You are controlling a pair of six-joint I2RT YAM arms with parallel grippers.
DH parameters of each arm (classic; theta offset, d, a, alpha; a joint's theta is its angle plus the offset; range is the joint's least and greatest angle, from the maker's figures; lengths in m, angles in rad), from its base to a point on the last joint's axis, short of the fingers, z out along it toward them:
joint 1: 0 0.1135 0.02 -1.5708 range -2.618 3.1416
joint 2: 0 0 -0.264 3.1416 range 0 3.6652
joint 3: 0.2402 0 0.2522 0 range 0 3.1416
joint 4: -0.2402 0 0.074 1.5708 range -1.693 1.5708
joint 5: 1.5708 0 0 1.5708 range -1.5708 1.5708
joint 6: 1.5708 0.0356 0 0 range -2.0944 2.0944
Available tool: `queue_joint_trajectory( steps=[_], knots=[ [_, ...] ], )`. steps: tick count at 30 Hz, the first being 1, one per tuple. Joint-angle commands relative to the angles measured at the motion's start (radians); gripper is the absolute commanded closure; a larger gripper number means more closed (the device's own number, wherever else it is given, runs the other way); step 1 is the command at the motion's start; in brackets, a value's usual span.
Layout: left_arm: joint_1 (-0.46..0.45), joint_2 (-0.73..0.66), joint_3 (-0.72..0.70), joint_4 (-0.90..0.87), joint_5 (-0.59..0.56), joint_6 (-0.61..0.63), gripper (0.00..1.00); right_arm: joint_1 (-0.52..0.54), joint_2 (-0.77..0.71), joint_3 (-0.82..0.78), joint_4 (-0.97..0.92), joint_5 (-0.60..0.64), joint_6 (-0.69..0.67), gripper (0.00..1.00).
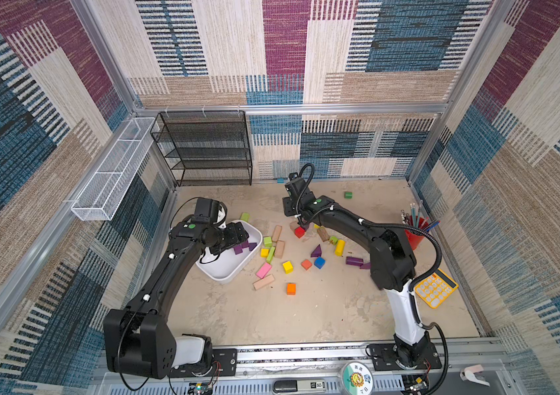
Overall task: Pick purple bricks into the storage bin
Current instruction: Pick up the building block from the center of the board.
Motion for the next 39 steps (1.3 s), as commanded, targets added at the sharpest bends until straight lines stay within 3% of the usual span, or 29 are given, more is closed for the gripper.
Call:
queue_joint_trajectory(
  steps=[1, 8, 17, 39],
  knots=[
    [-0.030, -0.013, 0.003, 0.014, -0.011, 0.028, 0.18, -0.023, -0.022, -0.029, 0.023, 0.039, 0.125, 0.41],
    [-0.105, -0.032, 0.000, 0.017, -0.023, 0.058, 0.18, -0.083, -0.004, -0.070, -0.015, 0.013, 0.187, 0.41],
    [-0.180, -0.051, -0.004, 0.020, -0.044, 0.083, 0.18, -0.134, 0.026, -0.054, -0.078, 0.041, 0.163, 0.41],
    [-0.208, -0.040, -0.001, 0.022, -0.002, 0.095, 0.19, -0.208, 0.083, -0.041, -0.133, 0.036, 0.080, 0.41]
  ],
)
